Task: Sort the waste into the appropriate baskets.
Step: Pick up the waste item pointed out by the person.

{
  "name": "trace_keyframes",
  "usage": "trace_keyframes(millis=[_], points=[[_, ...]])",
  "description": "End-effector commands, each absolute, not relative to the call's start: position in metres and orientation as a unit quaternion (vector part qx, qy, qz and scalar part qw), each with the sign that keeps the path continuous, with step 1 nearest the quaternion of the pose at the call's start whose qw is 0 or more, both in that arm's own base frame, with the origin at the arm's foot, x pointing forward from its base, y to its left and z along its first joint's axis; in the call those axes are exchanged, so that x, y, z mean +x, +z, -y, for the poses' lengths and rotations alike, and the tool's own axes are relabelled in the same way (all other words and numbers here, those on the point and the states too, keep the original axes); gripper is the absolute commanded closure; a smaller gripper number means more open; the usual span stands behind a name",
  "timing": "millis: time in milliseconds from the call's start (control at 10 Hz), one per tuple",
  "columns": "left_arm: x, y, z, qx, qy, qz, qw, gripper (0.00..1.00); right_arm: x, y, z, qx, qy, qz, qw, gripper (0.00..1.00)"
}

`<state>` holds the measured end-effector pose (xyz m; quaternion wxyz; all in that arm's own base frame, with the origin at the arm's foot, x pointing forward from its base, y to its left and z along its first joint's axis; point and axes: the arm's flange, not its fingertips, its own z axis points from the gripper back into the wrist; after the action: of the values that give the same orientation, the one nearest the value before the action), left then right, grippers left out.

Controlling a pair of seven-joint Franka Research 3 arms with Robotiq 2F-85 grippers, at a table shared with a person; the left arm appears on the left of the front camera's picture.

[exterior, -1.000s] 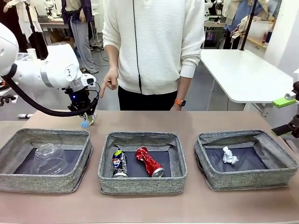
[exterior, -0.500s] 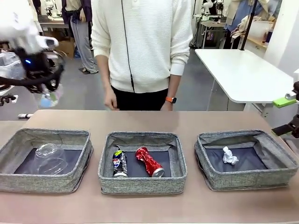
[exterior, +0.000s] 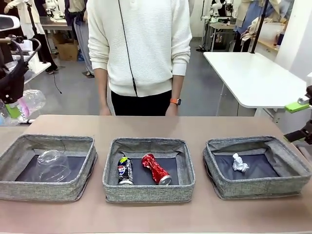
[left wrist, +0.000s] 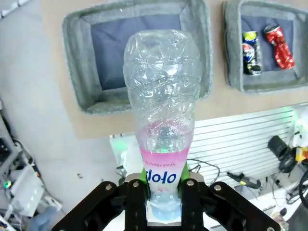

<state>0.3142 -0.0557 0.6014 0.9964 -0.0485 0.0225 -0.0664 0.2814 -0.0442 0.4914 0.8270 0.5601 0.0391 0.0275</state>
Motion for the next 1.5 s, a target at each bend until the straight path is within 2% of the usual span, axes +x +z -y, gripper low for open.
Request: trace_keyframes(millis=[0, 100, 200, 300, 400, 500, 600, 800, 1000, 1100, 1300, 1400], points=[[0.343, 0.602, 0.051, -0.054, -0.053, -0.030, 0.997, 1.00, 0.282, 0.493, 0.045, 0.567, 0.032, -0.038, 0.822, 0.00], [0.343, 0.602, 0.051, -0.054, -0.053, -0.030, 0.997, 1.00, 0.282, 0.493, 0.045, 0.567, 0.032, -0.038, 0.822, 0.00], [0.322, 0.600, 0.054, -0.049, -0.063, -0.026, 0.996, 0.78, 0.282, 0.493, 0.045, 0.567, 0.032, -0.038, 0.822, 0.00], [0.330, 0.606, 0.067, -0.098, -0.039, -0.075, 0.992, 0.78, 0.282, 0.493, 0.045, 0.567, 0.032, -0.038, 0.822, 0.00], [0.319, 0.644, 0.107, -0.092, -0.009, -0.048, 0.995, 0.78, 0.282, 0.493, 0.045, 0.567, 0.032, -0.038, 0.822, 0.00], [0.297, 0.678, 0.154, -0.083, -0.029, -0.024, 0.996, 0.78, 0.282, 0.493, 0.045, 0.567, 0.032, -0.038, 0.822, 0.00], [0.276, 0.709, 0.202, -0.097, 0.015, -0.032, 0.995, 0.78, 0.282, 0.493, 0.045, 0.567, 0.032, -0.038, 0.822, 0.00], [0.239, 0.746, 0.275, -0.059, -0.019, 0.015, 0.998, 0.78, 0.282, 0.493, 0.045, 0.567, 0.032, -0.038, 0.822, 0.00], [0.238, 0.772, 0.323, -0.053, -0.046, 0.046, 0.996, 0.78, 0.282, 0.493, 0.045, 0.567, 0.032, -0.038, 0.822, 0.00], [0.243, 0.781, 0.341, -0.057, -0.054, 0.028, 0.997, 0.78, 0.282, 0.493, 0.045, 0.567, 0.032, -0.038, 0.822, 0.00], [0.252, 0.797, 0.366, -0.103, 0.006, 0.006, 0.995, 0.78, 0.282, 0.493, 0.045, 0.567, 0.032, -0.038, 0.822, 0.00], [0.250, 0.797, 0.373, -0.106, 0.015, 0.018, 0.994, 0.78, 0.282, 0.493, 0.045, 0.567, 0.032, -0.038, 0.822, 0.00]])
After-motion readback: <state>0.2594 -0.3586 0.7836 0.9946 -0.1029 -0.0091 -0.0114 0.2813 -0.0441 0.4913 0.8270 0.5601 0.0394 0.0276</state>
